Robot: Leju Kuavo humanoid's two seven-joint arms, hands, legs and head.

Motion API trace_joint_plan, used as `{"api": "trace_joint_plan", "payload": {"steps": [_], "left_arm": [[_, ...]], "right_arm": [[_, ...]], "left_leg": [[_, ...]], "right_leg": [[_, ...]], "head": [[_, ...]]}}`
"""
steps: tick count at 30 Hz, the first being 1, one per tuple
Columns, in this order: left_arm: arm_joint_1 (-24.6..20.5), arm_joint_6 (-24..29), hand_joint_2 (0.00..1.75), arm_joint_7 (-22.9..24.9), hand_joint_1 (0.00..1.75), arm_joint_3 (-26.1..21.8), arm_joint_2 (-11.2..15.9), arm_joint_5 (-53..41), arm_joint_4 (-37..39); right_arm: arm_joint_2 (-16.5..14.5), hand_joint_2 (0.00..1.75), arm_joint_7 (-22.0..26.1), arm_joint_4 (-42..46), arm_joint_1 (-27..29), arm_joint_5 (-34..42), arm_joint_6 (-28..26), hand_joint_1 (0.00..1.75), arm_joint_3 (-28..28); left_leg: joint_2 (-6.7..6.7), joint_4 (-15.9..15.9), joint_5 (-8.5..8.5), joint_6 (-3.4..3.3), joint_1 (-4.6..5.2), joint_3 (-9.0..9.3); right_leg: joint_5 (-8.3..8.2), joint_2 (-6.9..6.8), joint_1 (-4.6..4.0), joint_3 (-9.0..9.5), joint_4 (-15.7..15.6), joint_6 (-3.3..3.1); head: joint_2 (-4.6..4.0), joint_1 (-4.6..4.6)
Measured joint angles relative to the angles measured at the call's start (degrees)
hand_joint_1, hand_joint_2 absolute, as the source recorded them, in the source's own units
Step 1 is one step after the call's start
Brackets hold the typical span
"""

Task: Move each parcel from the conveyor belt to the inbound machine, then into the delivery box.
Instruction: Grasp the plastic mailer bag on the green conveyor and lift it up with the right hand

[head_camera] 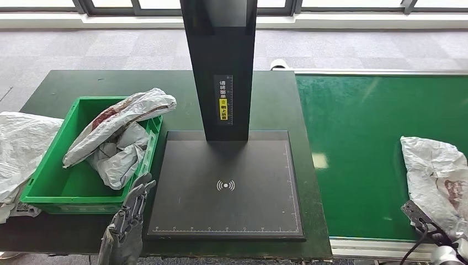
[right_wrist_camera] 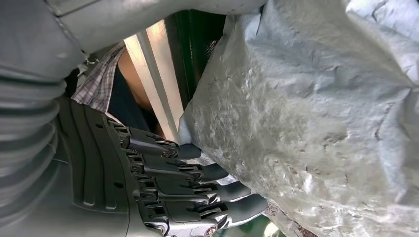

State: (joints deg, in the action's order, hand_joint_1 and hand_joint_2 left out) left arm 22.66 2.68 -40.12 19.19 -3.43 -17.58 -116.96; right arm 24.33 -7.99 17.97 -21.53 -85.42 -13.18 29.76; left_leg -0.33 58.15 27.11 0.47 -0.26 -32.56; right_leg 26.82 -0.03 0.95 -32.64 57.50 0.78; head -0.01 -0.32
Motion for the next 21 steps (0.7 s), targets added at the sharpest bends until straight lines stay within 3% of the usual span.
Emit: {"api": "trace_joint_plan", "payload": {"steps": [2, 6, 12, 21], "left_arm": [[0.1, -0.1, 0.0, 0.0, 0.0, -0.4, -0.3, -0.4, 0.0], [0.1, -0.2, 0.0, 0.0, 0.0, -1.1, -1.0, -0.5, 0.0], [0.1, 0.6, 0.0, 0.0, 0.0, -2.0, -1.6, -1.4, 0.0], [0.3, 1.1, 0.0, 0.0, 0.0, -2.2, -1.8, -1.5, 0.0]], "right_arm": [[-0.1, 1.75, -0.4, -0.1, -0.2, -0.3, 2.2, 0.0, 0.1], [-0.9, 1.75, 1.3, -0.2, -1.1, -1.0, 5.8, 1.75, 0.1], [-4.1, 1.75, 4.6, -0.2, -2.2, -1.9, 5.2, 1.75, 0.1], [-5.3, 1.75, 5.4, -0.2, -3.3, -1.9, 4.8, 1.75, 0.1]], "left_leg": [[0.0, 0.0, 0.0, -0.01, 0.0, 0.04], [0.04, 0.0, 0.07, -0.02, -0.05, -0.06], [0.5, 0.0, 0.3, 0.0, -0.13, 0.08], [0.49, 0.0, 0.31, 0.03, -0.13, 0.19]], "right_leg": [[0.01, -0.01, 0.0, 0.07, 0.0, 0.01], [0.02, 0.04, -0.04, 0.3, -0.1, 0.02], [0.03, 0.44, -0.12, 0.52, -0.1, 0.0], [0.05, 0.43, -0.21, 0.62, -0.1, -0.04]], "head": [[0.0, 0.01], [0.0, 0.0], [0.0, -0.01], [0.01, -0.01]]}}
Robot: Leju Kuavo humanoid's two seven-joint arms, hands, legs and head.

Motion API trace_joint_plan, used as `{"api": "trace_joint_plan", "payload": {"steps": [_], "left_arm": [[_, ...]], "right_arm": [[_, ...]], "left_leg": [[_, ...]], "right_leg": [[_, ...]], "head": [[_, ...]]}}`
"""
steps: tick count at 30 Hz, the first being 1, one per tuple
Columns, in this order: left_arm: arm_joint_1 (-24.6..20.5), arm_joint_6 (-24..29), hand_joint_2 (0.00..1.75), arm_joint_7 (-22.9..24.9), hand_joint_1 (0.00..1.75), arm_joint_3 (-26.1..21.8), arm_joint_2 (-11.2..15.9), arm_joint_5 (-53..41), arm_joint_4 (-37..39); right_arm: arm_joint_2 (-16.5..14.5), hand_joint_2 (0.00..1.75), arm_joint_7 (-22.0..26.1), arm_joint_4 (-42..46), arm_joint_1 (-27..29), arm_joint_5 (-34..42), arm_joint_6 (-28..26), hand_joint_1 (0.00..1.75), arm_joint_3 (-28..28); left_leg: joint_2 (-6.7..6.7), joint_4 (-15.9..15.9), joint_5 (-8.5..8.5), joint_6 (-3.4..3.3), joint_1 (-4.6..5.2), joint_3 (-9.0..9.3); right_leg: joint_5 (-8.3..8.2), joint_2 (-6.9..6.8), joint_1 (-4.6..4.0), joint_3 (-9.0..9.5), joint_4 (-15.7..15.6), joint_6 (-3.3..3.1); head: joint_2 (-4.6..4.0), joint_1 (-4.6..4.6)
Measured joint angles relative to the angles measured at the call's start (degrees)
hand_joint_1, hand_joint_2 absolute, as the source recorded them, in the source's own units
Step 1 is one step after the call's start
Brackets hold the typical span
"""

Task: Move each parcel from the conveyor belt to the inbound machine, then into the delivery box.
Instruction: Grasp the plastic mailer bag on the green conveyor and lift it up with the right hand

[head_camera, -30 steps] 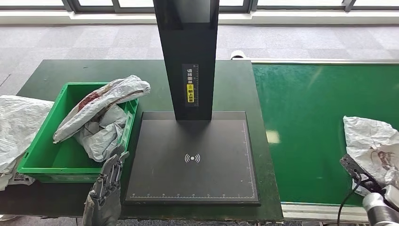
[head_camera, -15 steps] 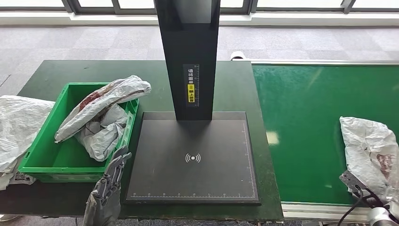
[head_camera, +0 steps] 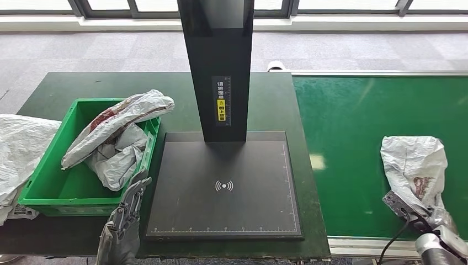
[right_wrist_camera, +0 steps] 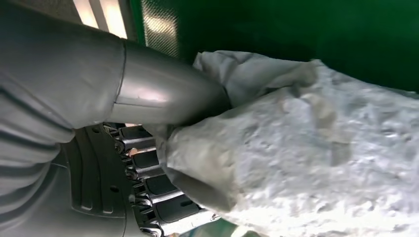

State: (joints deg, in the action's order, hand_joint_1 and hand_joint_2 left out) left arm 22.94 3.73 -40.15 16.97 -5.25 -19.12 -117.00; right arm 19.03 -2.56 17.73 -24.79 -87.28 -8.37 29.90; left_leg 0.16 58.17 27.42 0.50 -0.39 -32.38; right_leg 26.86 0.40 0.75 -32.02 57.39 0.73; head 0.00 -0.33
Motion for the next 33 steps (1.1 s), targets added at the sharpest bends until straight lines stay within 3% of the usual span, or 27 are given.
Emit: {"api": "trace_joint_plan", "payload": {"steps": [7, 11, 13, 17, 19, 21, 24, 28, 33], "left_arm": [[1.1, 5.1, 0.0, 0.0, 0.0, -0.3, -0.6, -1.7, -0.6], [1.6, 9.1, 0.0, 0.0, 0.0, -0.2, -0.7, -2.1, -0.6], [2.0, 11.3, 0.0, 0.0, 0.0, 0.1, -0.7, -2.2, -0.6], [2.9, 14.4, 0.0, 0.0, 0.0, 1.1, -0.7, -2.2, -0.6], [3.0, 14.2, 0.0, 0.0, 0.0, 1.4, -0.7, -2.2, -0.6], [3.1, 12.2, 0.0, 0.1, 0.0, 1.3, -0.8, -2.2, -0.7], [3.2, 6.5, 0.0, 0.1, 0.0, 0.7, -1.8, -2.2, -1.2], [3.2, 2.9, 0.0, 0.0, 0.0, -0.6, -3.6, -3.0, -2.2], [3.3, 2.4, 0.0, 0.0, 0.0, -1.3, -4.8, -3.5, -3.0]], "right_arm": [[-3.1, 1.75, 0.6, -0.1, -2.6, -2.2, -0.8, 1.75, -0.4], [-5.5, 1.75, 3.4, -0.2, -5.0, 0.0, -7.1, 1.75, -0.8], [-6.3, 1.75, 8.9, -0.1, -5.7, 4.5, -12.1, 1.75, -0.4], [-8.5, 1.75, 33.6, 2.5, -5.3, 25.3, -20.2, 1.75, 3.2], [-10.1, 1.75, 40.8, 7.2, -2.8, 37.5, -20.3, 1.75, 3.8], [-11.7, 1.75, 42.6, 14.6, 1.7, 48.9, -21.0, 1.75, 1.9], [-13.5, 1.75, 42.9, 29.2, 11.0, 58.8, -26.7, 1.75, -5.3], [-15.1, 1.75, 43.1, 45.6, 20.5, 61.3, -30.9, 1.75, -14.6], [-15.8, 1.75, 43.1, 54.9, 24.8, 61.2, -31.2, 1.75, -20.1]], "left_leg": [[0.14, 0.0, 0.02, 0.11, -0.02, -0.02], [0.0, 0.0, -0.13, 0.17, -0.02, 0.13], [-0.27, 0.0, -0.28, 0.19, -0.05, 0.21], [-0.52, 0.0, -0.34, 0.2, -0.09, 0.11], [-0.69, 0.0, -0.34, 0.2, -0.1, 0.09], [-0.93, 0.0, -0.31, 0.18, -0.1, 0.03], [-1.04, 0.0, -0.25, 0.18, -0.09, -0.16], [-0.79, -0.1, 0.02, 0.31, -0.1, -0.49], [-0.69, -0.1, -0.1, 0.27, -0.1, -0.01]], "right_leg": [[0.02, 0.14, -0.11, -0.07, 0.0, -0.1], [0.01, -0.01, -0.09, -0.19, 0.1, -0.13], [-0.02, -0.21, -0.07, -0.29, 0.1, -0.16], [-0.02, -0.41, -0.03, -0.34, 0.1, -0.16], [0.03, -0.58, -0.04, -0.31, 0.1, -0.16], [0.11, -0.82, -0.03, -0.28, 0.1, -0.15], [0.19, -0.95, -0.01, -0.31, 0.1, -0.15], [0.34, -0.76, -0.02, -0.36, 0.1, -0.29], [0.29, -0.72, -0.01, -0.37, 0.2, -0.29]], "head": [[0.0, 0.02], [0.0, 0.02], [0.0, 0.02], [-0.01, 0.02], [-0.01, 0.02], [0.0, 0.01], [0.0, 0.01], [-0.01, 0.02], [-0.01, 0.02]]}}
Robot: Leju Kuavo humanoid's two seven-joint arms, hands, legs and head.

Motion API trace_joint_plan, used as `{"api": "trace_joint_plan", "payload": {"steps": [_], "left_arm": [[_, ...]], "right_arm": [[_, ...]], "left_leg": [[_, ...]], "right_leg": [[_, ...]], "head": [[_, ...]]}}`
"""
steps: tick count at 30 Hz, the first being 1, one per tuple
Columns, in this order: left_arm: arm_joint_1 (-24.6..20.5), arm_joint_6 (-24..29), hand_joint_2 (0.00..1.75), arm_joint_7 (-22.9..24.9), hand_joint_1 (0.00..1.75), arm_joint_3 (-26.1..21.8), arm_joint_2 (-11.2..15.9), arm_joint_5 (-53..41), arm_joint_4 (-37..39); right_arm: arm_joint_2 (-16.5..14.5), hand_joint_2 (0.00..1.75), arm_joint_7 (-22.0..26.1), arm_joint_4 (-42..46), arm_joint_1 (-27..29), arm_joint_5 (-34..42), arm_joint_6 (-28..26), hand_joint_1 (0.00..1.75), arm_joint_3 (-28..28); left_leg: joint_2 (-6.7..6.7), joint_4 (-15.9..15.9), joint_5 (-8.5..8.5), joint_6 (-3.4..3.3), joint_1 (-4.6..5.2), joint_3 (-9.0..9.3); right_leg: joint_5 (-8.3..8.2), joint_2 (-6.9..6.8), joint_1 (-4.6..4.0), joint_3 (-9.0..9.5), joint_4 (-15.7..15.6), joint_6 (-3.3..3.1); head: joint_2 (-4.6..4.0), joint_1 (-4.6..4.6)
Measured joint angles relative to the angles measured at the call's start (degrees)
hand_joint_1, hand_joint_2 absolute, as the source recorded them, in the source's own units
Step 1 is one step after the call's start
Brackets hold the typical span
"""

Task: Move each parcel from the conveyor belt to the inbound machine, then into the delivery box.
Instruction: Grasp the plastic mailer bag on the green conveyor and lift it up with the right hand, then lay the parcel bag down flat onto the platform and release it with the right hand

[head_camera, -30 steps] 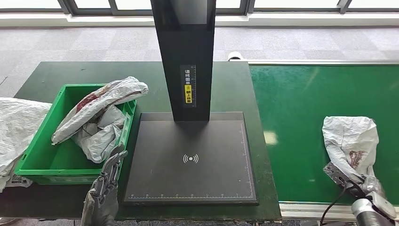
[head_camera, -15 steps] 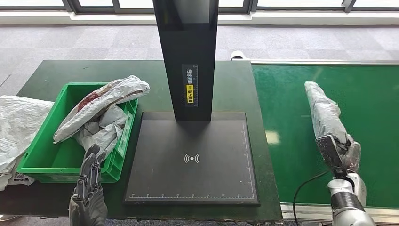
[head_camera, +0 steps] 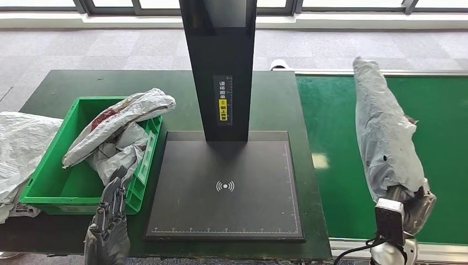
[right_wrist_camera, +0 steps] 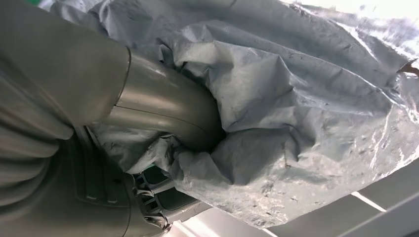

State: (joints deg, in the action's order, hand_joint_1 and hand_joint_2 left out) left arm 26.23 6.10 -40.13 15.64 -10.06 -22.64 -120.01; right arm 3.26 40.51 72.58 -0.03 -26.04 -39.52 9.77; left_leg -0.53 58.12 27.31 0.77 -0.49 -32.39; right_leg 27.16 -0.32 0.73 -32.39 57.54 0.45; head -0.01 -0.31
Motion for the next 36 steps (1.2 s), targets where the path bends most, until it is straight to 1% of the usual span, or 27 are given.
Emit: {"api": "trace_joint_plan", "payload": {"steps": [2, 4, 7, 9, 14, 17, 19, 25, 28, 32, 33, 36], "left_arm": [[0.2, 0.1, 0.0, 0.0, 0.0, -0.3, -0.5, -0.6, -0.3], [0.3, 0.6, 0.0, 0.0, 0.0, -0.5, -1.1, -1.1, -0.4], [0.1, 1.5, 0.0, -0.1, 0.0, -0.7, -1.9, -1.5, -0.4], [0.1, 1.9, 0.0, -0.1, 0.0, -0.7, -2.2, -1.6, -0.3], [-0.5, 3.3, 0.0, 0.0, 0.0, -0.6, -2.4, -1.5, 0.3], [-0.8, 3.5, 0.0, 0.3, 0.0, -0.2, -2.4, -1.4, 0.5], [-1.0, 3.5, 0.0, 0.5, 0.0, -0.1, -2.4, -1.3, 0.6], [-1.2, 3.3, 0.0, 0.8, 0.0, 0.1, -2.4, -1.1, 0.8], [-1.4, 0.6, 0.0, 1.0, 0.0, 0.1, -2.4, 0.1, 1.2], [-2.4, -6.9, 0.0, 0.3, 0.0, -0.5, -2.5, 0.6, 2.4], [-2.6, -8.5, 0.0, 0.2, 0.0, -0.9, -2.6, 0.6, 2.7], [-3.1, -11.2, 0.0, 0.1, 0.0, -2.0, -2.9, 0.5, 3.7]], "right_arm": [[-0.3, 1.75, 0.0, 1.9, 0.6, -1.5, 1.1, 1.75, -2.4], [-1.4, 1.75, 0.0, 2.8, 0.6, -4.8, 3.9, 1.75, -5.3], [-4.5, 1.75, -0.1, 2.8, 0.1, -10.6, 6.5, 1.75, -9.7], [-6.2, 1.75, -0.6, 2.4, -0.3, -12.5, 7.6, 1.75, -11.8], [-10.2, 1.75, -3.8, -2.7, -2.0, -17.2, 14.4, 1.75, -16.2], [-12.8, 1.75, -4.8, -6.5, -2.1, -17.7, 16.5, 1.75, -18.7], [-13.8, 1.75, -4.9, -8.2, -2.1, -17.6, 17.0, 1.75, -19.6], [-14.9, 1.75, -5.4, -10.4, -2.3, -17.5, 18.6, 1.75, -20.5], [-15.4, 1.75, -6.0, -12.1, -2.5, -17.8, 20.2, 1.75, -20.7], [-15.8, 1.75, -7.4, -15.9, -3.1, -19.2, 20.5, 1.75, -21.5], [-15.8, 1.75, -7.7, -16.9, -3.4, -19.5, 20.8, 1.59, -21.7], [-15.8, 1.75, -8.8, -19.4, -4.1, -21.1, 21.3, 0.28, -22.2]], "left_leg": [[0.02, 0.0, -0.01, 0.0, 0.0, -0.05], [0.1, 0.0, 0.03, 0.03, -0.01, -0.21], [0.19, 0.0, 0.05, 0.08, -0.02, -0.07], [0.12, 0.0, -0.03, 0.09, -0.03, 0.07], [0.16, 0.0, -0.07, 0.15, -0.1, 0.11], [0.15, 0.0, -0.07, 0.15, -0.1, 0.1], [0.13, 0.0, -0.07, 0.15, -0.1, 0.08], [0.16, 0.0, -0.06, 0.14, -0.09, 0.08], [0.16, 0.0, -0.06, 0.13, -0.09, 0.08], [0.16, 0.0, -0.06, 0.13, -0.09, 0.09], [0.16, 0.0, -0.06, 0.14, -0.09, 0.09], [0.16, 0.0, -0.07, 0.15, -0.09, 0.09]], "right_leg": [[-0.02, 0.03, 0.0, 0.02, 0.0, 0.0], [0.0, 0.12, -0.02, 0.03, 0.0, -0.01], [0.02, 0.23, -0.07, -0.02, 0.0, -0.05], [0.01, 0.18, -0.11, -0.02, 0.0, -0.07], [-0.01, 0.27, -0.14, -0.02, 0.0, -0.1], [-0.01, 0.26, -0.14, -0.05, 0.0, -0.11], [-0.01, 0.23, -0.14, -0.04, 0.0, -0.11], [-0.01, 0.28, -0.09, -0.04, 0.0, -0.1], [-0.01, 0.27, -0.09, -0.04, 0.0, -0.1], [-0.01, 0.27, -0.1, -0.04, 0.0, -0.1], [-0.02, 0.27, -0.11, -0.04, 0.0, -0.1], [-0.03, 0.28, -0.11, -0.04, 0.0, -0.11]], "head": [[0.01, -0.01], [0.0, -0.01], [0.0, 0.0], [0.01, 0.0], [0.0, -0.01], [0.0, 0.0], [-0.01, -0.01], [0.01, -0.02], [-0.01, -0.01], [0.0, -0.01], [0.01, -0.01], [0.01, -0.01]]}}
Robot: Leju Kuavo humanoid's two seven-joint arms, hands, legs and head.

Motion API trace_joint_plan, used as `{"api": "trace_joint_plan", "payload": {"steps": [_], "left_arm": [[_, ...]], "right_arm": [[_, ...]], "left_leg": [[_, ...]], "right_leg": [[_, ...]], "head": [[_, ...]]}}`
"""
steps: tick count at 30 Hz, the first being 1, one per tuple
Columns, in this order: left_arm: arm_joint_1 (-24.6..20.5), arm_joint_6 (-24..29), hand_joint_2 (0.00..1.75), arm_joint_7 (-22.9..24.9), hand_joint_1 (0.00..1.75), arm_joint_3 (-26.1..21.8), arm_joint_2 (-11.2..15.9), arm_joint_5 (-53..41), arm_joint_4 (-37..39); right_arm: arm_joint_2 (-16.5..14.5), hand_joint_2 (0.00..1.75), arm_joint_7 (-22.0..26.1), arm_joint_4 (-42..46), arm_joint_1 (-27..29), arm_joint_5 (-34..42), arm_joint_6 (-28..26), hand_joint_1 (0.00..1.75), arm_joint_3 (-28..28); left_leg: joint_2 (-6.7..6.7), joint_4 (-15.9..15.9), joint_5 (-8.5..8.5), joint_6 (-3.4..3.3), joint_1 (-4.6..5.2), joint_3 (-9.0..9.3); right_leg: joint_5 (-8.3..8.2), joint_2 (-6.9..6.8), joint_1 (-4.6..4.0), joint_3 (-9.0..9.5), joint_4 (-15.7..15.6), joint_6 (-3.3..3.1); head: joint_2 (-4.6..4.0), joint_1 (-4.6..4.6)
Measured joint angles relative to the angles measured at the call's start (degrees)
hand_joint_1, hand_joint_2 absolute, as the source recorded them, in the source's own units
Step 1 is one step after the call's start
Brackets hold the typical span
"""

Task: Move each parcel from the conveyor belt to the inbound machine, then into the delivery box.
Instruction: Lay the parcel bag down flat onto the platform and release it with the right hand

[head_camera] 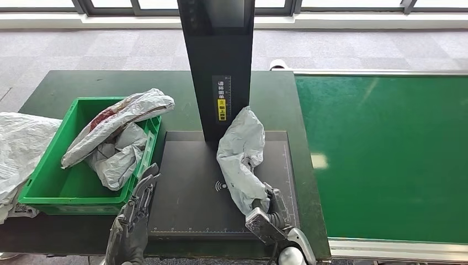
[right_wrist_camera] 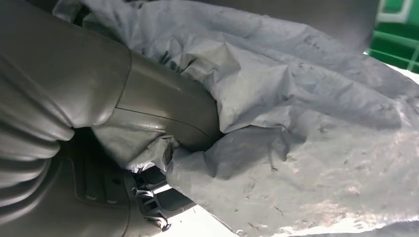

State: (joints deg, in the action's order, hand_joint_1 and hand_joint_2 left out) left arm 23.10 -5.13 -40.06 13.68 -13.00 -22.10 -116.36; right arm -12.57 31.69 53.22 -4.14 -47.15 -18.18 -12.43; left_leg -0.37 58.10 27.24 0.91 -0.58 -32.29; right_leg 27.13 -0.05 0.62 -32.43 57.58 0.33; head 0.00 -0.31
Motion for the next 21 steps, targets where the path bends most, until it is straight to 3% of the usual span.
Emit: {"api": "trace_joint_plan", "payload": {"steps": [1, 5, 13, 21], "left_arm": [[-0.1, -0.5, 0.0, 0.0, 0.0, -0.2, -0.1, -0.1, 0.2], [-0.4, -2.6, 0.0, -0.1, 0.0, -1.0, -0.9, -0.2, 1.0], [-1.7, -6.6, 0.0, -0.1, 0.0, -2.7, -2.9, 0.1, 1.9], [-2.2, -6.9, 0.0, -0.1, 0.0, -3.2, -3.5, 0.2, 2.1]], "right_arm": [[0.0, 1.75, -0.5, -0.5, -0.2, -0.4, 0.0, 0.0, -0.1], [0.0, 1.75, -2.3, 0.8, 0.3, -0.5, 1.2, 0.0, 0.8], [-0.2, 1.75, -1.3, 16.7, 6.3, 3.1, 9.2, 0.0, 7.6], [-0.5, 1.75, -0.9, 22.8, 8.4, 4.0, 10.1, 0.0, 10.3]], "left_leg": [[0.0, 0.0, 0.0, 0.0, 0.0, 0.0], [-0.01, 0.0, -0.01, 0.01, 0.0, 0.01], [0.0, 0.0, 0.03, -0.03, 0.01, -0.02], [0.03, 0.0, 0.02, -0.02, 0.02, 0.0]], "right_leg": [[0.0, 0.0, 0.0, 0.0, 0.0, 0.0], [0.0, -0.01, 0.01, -0.02, 0.0, 0.0], [0.0, 0.0, 0.03, -0.03, 0.0, 0.0], [0.0, 0.02, 0.0, -0.02, 0.0, 0.0]], "head": [[0.0, 0.0], [-0.01, 0.01], [0.0, -0.01], [-0.01, -0.01]]}}
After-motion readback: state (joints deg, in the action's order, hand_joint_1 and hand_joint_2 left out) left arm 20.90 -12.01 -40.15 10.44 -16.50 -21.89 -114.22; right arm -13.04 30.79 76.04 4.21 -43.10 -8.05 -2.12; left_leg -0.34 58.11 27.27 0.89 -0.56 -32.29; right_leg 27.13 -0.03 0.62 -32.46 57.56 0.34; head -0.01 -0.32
